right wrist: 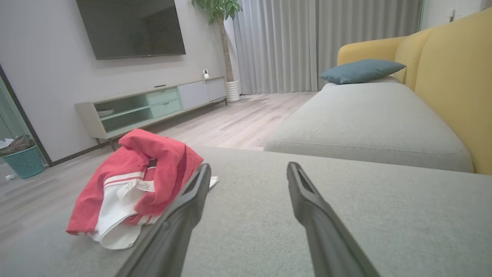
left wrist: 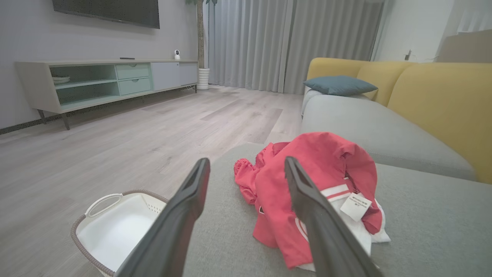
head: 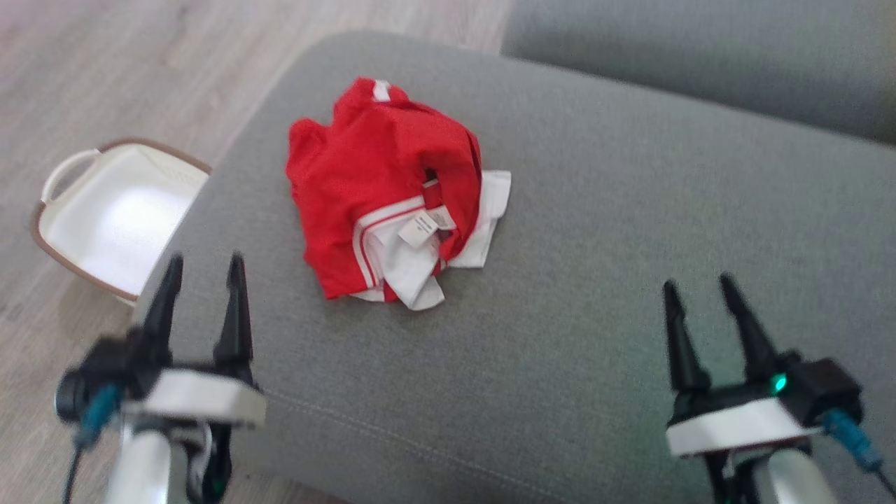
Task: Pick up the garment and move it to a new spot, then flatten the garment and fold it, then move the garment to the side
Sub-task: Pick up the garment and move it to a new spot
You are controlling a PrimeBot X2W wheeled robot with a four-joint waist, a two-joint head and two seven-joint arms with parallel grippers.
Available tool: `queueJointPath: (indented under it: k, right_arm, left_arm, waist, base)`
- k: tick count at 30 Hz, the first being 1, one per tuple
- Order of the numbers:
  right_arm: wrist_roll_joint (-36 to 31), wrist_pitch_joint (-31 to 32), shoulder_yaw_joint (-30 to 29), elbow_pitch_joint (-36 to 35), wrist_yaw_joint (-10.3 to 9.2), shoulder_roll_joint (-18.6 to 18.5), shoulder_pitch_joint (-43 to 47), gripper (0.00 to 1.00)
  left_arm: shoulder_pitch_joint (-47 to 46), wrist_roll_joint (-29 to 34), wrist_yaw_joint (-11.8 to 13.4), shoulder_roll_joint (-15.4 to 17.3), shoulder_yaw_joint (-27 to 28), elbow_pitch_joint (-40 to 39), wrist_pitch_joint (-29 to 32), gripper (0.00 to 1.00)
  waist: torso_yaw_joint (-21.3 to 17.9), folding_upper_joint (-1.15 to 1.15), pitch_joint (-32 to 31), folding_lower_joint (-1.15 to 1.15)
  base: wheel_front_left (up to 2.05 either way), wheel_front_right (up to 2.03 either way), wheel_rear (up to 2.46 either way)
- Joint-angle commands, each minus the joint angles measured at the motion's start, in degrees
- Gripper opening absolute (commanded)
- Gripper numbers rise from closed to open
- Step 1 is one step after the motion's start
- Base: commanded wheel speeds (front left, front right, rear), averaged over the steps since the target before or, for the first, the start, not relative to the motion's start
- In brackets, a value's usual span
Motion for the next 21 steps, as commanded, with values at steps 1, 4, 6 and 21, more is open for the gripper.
queueJointPath:
  k: [1,4,6,21]
  right_arm:
    - [-0.77,-0.63,0.46,-2.37,-0.03,-0.50,-3.21,1.00]
    - [-2.44,-0.63,-1.86,-3.43,-0.03,-0.50,-4.63,1.00]
    - [-3.42,-0.63,-3.12,-4.19,-0.03,-0.50,-5.66,1.00]
    - [-5.70,-0.63,-4.22,-7.26,-0.03,-0.50,-10.90,1.00]
  left_arm:
    - [-4.64,-0.30,-0.60,1.47,1.88,-0.67,-0.46,1.00]
    - [-10.57,-0.55,-1.97,4.16,0.05,4.27,0.23,1.00]
    - [-15.15,-1.00,-2.54,6.16,-1.55,7.33,1.75,1.00]
    - [-40.88,-19.31,-3.10,20.37,-25.77,26.02,18.74,1.00]
  waist:
    - [-1.53,0.00,2.88,0.00]
    - [-2.72,0.00,5.94,0.00]
    - [-3.54,0.00,7.98,0.00]
    - [-9.89,0.00,18.22,0.00]
  base:
    - [0.00,0.00,0.00]
    - [0.00,0.00,0.00]
    - [0.00,0.00,0.00]
    - [0.00,0.00,0.00]
